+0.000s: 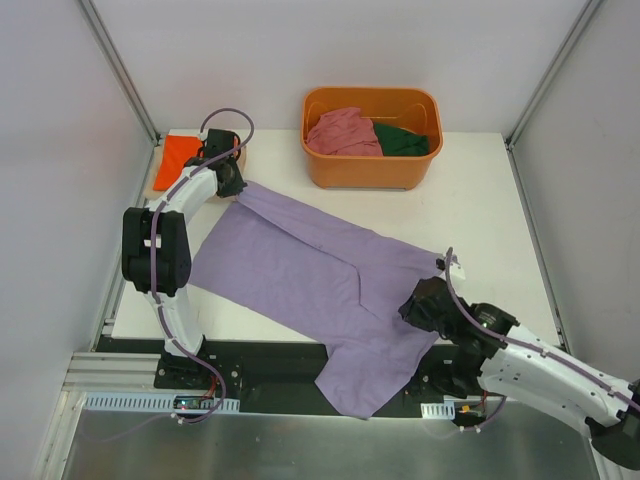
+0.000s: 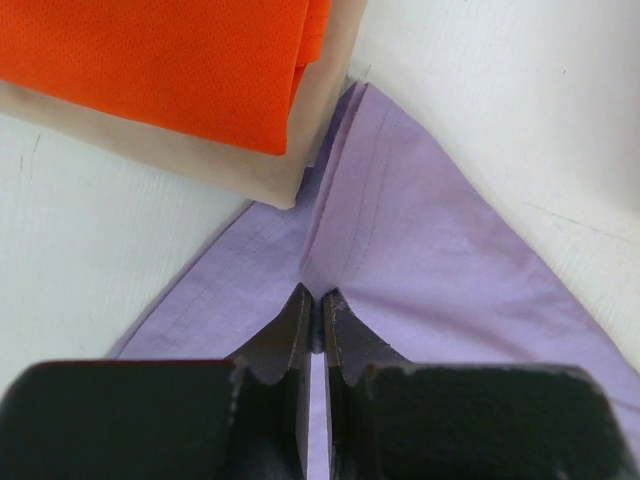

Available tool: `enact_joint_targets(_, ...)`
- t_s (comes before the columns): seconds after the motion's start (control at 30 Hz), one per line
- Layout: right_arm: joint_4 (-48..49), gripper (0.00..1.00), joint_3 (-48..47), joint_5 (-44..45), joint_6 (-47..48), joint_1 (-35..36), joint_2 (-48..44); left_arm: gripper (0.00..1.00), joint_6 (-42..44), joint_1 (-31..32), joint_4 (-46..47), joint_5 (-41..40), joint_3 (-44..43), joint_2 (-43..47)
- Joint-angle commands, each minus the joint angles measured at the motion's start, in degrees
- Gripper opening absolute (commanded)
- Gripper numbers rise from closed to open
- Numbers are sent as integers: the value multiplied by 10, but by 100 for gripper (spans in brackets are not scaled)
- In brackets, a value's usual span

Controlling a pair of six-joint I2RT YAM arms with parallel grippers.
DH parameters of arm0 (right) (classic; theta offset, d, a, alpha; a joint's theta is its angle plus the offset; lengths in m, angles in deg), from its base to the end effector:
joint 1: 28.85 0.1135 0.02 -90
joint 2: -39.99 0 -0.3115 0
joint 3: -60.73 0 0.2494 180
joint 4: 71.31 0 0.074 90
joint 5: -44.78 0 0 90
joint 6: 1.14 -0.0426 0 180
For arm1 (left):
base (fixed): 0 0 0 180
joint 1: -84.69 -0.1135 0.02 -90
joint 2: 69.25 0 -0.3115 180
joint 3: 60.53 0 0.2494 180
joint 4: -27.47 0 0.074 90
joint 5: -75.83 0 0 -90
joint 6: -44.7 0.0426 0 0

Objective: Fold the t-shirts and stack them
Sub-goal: Fold the flattened tshirt in 1/3 of the way

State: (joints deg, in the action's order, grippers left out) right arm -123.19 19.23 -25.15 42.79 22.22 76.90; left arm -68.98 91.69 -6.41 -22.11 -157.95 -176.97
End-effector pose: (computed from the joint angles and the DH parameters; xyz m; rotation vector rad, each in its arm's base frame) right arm 0.0722 0.0662 0.2368 0.0603 2.3703 0.4164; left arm 0.4409 -0.0482 0.2847 -0.4063 2.2994 -0.1047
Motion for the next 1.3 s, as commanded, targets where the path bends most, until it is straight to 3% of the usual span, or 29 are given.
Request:
enact_joint_targets(0.0,19,37,2,104,-50,58,-39,6,-15,-13,-17,-27,2,18)
enact_joint_targets(0.07,2,48,-19,123,-18,60,-33,19,-22,-19,-24,-26,4,17)
enact_joint_targets(0.17,-4,67,-59,138,67,60,-7,64,-29,-25,-34,-30,3,22)
enact_joint_targets(0.23,-1,88,-76,150,119,60,14,89,-30,-25,-36,-42,8,35)
enact_joint_targets(0.27,-1,99,-85,156,134,60,27,93,-29,-25,-36,-44,10,41)
enact_joint_targets(0.3,-4,96,-92,166,137,60,36,99,-29,-25,-36,-46,13,46)
enact_joint_targets(0.4,-3,96,-110,164,138,47,69,99,-29,-25,-36,-40,19,63)
enact_joint_targets(0.5,2,96,-133,106,167,-17,114,99,-29,-24,-33,5,20,73)
enact_joint_targets(0.77,119,96,-162,-28,284,-203,248,99,2,-15,48,250,12,16)
enact_joint_targets(0.93,170,96,-211,-92,331,-277,373,99,-1,-15,50,265,-14,-45)
enact_joint_targets(1.1,184,96,-220,-108,303,-339,484,99,1,-15,53,246,-21,-75)
enact_joint_targets(1.27,183,97,-180,-114,275,-392,507,99,0,-18,51,218,-26,-92)
